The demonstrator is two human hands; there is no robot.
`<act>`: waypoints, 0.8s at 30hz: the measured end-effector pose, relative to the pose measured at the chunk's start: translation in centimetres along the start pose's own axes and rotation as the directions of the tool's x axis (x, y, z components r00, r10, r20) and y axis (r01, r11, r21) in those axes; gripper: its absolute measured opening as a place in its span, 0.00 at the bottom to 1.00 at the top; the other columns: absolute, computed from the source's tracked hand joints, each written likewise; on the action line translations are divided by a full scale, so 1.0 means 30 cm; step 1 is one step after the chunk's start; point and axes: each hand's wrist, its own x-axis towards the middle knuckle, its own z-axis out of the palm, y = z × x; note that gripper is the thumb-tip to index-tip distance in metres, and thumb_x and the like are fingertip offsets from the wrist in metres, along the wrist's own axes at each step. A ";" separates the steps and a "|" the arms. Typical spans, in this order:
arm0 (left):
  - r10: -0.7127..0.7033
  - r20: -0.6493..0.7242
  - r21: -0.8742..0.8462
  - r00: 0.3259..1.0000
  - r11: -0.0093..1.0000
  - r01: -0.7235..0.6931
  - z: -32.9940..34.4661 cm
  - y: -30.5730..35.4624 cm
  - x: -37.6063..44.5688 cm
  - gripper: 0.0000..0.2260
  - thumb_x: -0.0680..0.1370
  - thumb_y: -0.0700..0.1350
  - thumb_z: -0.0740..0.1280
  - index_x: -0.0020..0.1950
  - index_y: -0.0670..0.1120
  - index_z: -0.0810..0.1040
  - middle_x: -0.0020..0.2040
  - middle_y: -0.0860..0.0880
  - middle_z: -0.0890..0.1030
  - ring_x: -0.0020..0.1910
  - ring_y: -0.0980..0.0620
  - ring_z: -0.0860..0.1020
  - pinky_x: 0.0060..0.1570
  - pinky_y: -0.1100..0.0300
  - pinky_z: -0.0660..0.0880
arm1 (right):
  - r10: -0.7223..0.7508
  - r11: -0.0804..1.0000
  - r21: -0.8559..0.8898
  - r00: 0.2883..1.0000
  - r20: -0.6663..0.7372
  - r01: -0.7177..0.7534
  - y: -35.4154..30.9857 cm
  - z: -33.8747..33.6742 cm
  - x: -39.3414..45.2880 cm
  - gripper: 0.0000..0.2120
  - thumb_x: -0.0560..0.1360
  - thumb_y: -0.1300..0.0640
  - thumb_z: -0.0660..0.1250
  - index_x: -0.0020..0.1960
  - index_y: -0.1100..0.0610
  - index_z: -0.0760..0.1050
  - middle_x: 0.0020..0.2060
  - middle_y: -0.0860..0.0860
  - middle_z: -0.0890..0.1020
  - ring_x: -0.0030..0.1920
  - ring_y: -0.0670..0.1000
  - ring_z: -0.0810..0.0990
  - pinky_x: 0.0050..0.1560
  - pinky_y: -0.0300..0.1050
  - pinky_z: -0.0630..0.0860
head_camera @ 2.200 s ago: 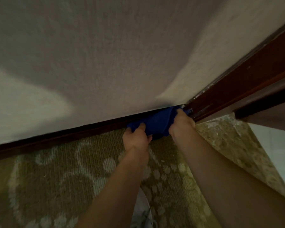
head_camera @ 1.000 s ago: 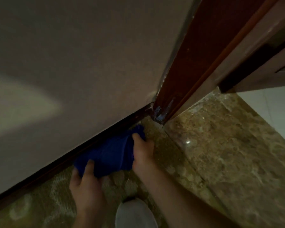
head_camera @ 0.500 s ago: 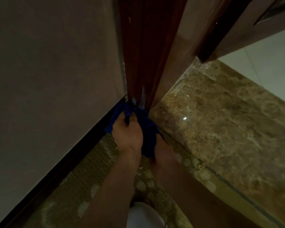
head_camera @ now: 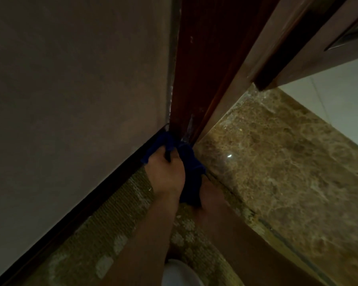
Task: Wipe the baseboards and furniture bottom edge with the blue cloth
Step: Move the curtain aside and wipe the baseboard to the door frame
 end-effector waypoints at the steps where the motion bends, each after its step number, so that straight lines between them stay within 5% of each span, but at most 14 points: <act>1: -0.045 0.019 -0.021 0.999 0.999 0.045 -0.001 0.005 0.015 0.13 0.82 0.45 0.63 0.37 0.48 0.73 0.32 0.52 0.72 0.31 0.57 0.72 0.34 0.59 0.71 | -0.005 1.000 -0.010 1.000 -0.011 0.005 -0.005 -0.001 0.002 0.17 0.81 0.56 0.58 0.66 0.66 0.71 0.44 0.55 0.79 0.40 0.52 0.77 0.43 0.48 0.75; 4: -0.118 0.057 -0.175 0.991 0.976 0.127 -0.038 0.050 0.005 0.14 0.80 0.44 0.65 0.34 0.50 0.72 0.33 0.53 0.73 0.33 0.56 0.72 0.46 0.53 0.75 | 0.009 1.000 0.003 1.000 0.009 -0.009 0.000 0.010 -0.001 0.17 0.82 0.56 0.57 0.67 0.63 0.71 0.57 0.61 0.79 0.48 0.56 0.81 0.46 0.50 0.77; 7: 0.098 -0.037 -0.291 0.994 0.951 -0.105 -0.089 0.116 -0.081 0.11 0.79 0.45 0.67 0.36 0.49 0.78 0.32 0.55 0.77 0.33 0.57 0.76 0.42 0.61 0.76 | 0.007 0.985 0.168 0.993 0.117 -0.026 -0.004 0.029 -0.043 0.15 0.81 0.56 0.58 0.66 0.57 0.75 0.57 0.57 0.82 0.48 0.54 0.84 0.40 0.48 0.80; 10: 0.275 -0.124 -0.321 0.953 0.898 -0.301 -0.078 0.114 -0.140 0.08 0.80 0.44 0.65 0.44 0.44 0.82 0.30 0.58 0.76 0.31 0.60 0.75 0.36 0.71 0.71 | -0.054 0.963 0.269 0.975 0.215 -0.006 -0.037 0.004 -0.092 0.14 0.80 0.56 0.60 0.64 0.55 0.77 0.58 0.54 0.83 0.56 0.56 0.83 0.52 0.51 0.79; 14: -0.013 -0.061 -0.279 0.998 0.960 -0.005 0.023 0.009 -0.053 0.10 0.81 0.44 0.63 0.60 0.45 0.81 0.47 0.53 0.82 0.51 0.52 0.82 0.51 0.57 0.77 | 0.042 0.988 0.147 0.999 0.004 -0.043 -0.039 -0.038 0.021 0.13 0.81 0.58 0.58 0.64 0.60 0.71 0.57 0.58 0.81 0.45 0.56 0.81 0.30 0.44 0.79; 17: -0.202 -0.031 -0.348 0.979 0.920 0.178 0.056 -0.042 -0.019 0.14 0.82 0.45 0.63 0.67 0.44 0.76 0.53 0.51 0.77 0.57 0.48 0.78 0.58 0.53 0.74 | 0.080 0.991 0.114 0.986 -0.144 -0.063 -0.007 -0.064 0.108 0.20 0.82 0.58 0.58 0.73 0.59 0.65 0.65 0.60 0.76 0.48 0.59 0.80 0.23 0.42 0.77; 21: -0.492 0.103 -0.582 0.865 0.675 0.454 0.074 -0.012 -0.043 0.17 0.81 0.45 0.65 0.70 0.50 0.72 0.67 0.47 0.75 0.65 0.41 0.74 0.66 0.41 0.71 | 0.007 0.982 0.187 0.991 -0.136 0.018 0.000 -0.104 0.080 0.17 0.82 0.61 0.56 0.70 0.62 0.69 0.63 0.61 0.77 0.47 0.57 0.80 0.32 0.46 0.77; 24: -0.564 0.149 -0.652 0.812 0.561 0.510 0.093 0.049 -0.031 0.20 0.80 0.43 0.65 0.72 0.47 0.71 0.70 0.45 0.73 0.67 0.40 0.72 0.68 0.42 0.69 | 0.015 0.977 0.212 0.992 -0.126 0.012 -0.029 -0.096 0.094 0.18 0.82 0.60 0.56 0.71 0.61 0.69 0.64 0.60 0.77 0.45 0.56 0.79 0.28 0.44 0.77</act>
